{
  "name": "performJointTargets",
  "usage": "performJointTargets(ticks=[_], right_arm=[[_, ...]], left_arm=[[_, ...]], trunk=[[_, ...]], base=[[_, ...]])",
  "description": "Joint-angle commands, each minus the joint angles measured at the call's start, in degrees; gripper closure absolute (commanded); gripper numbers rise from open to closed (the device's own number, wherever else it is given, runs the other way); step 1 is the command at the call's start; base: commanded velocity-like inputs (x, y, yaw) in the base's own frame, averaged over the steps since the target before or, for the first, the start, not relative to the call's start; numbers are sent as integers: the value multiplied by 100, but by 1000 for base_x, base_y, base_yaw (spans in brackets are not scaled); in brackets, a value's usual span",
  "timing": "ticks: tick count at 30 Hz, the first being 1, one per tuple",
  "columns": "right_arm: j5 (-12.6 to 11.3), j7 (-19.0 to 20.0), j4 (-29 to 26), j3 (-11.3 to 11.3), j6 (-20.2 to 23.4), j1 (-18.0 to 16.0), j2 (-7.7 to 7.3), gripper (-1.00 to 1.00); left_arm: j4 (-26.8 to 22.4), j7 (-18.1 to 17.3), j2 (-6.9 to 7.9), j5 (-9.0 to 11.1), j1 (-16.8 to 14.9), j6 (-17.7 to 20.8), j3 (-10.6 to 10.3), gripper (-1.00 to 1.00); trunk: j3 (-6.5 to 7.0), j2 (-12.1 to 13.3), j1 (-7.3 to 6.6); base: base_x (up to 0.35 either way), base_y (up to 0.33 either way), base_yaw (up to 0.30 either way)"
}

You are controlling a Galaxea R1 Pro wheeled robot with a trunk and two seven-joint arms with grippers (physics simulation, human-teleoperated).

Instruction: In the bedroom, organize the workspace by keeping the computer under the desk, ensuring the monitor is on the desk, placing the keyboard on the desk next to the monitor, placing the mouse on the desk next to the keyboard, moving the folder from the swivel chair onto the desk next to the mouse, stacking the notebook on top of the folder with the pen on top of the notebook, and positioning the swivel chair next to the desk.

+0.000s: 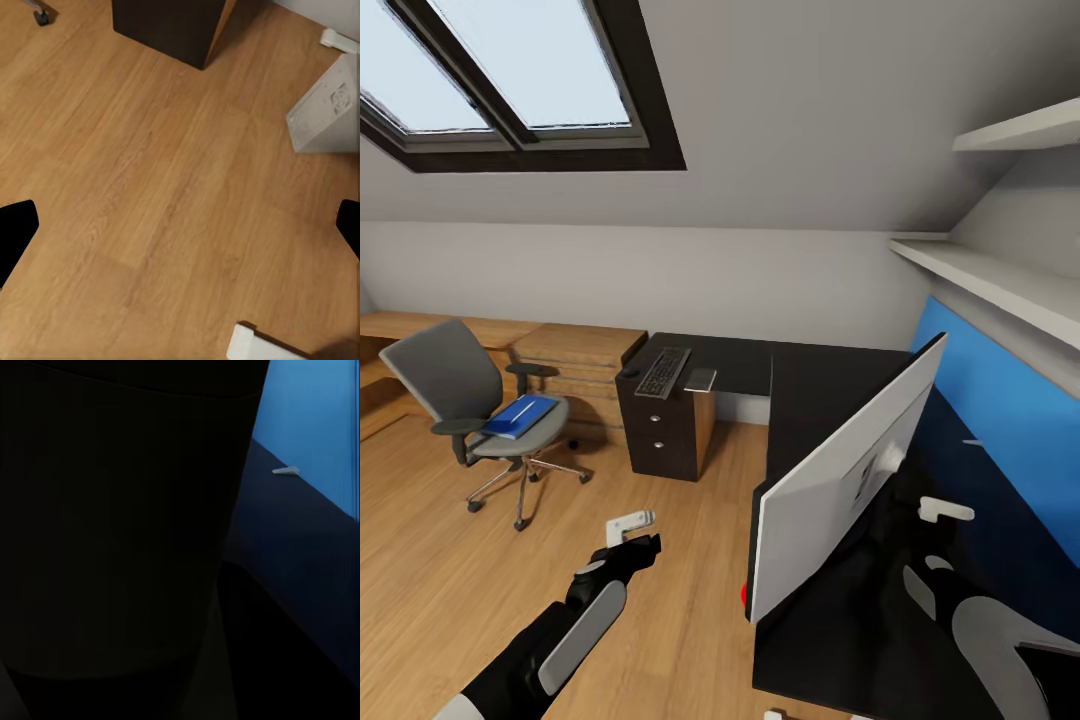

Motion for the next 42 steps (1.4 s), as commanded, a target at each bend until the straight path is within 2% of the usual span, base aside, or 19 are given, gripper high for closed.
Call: performJointTargets(ticks=[1,10,34,42], right_arm=[[-79,12,8,83,-42,-6,-1,100],[-79,6,6,83,-41,-6,-1,100],[-79,3,6,83,-41,-6,-1,100],[-79,3,6,83,-41,-6,-1,100]], left_arm=[[-8,43,5,31,-8,12,-17,-100],[8,39,6,34,-10,13,-17,-100],[0,41,11,40,-8,14,-17,-100],[0,48,12,41,-9,22,-14,-100]], trunk=[[-13,-11,5],[-11,-11,5],[36,-11,5],[36,-11,5]], base=[[0,-91,0],[0,-15,-72],[0,0,-241],[0,0,-15]])
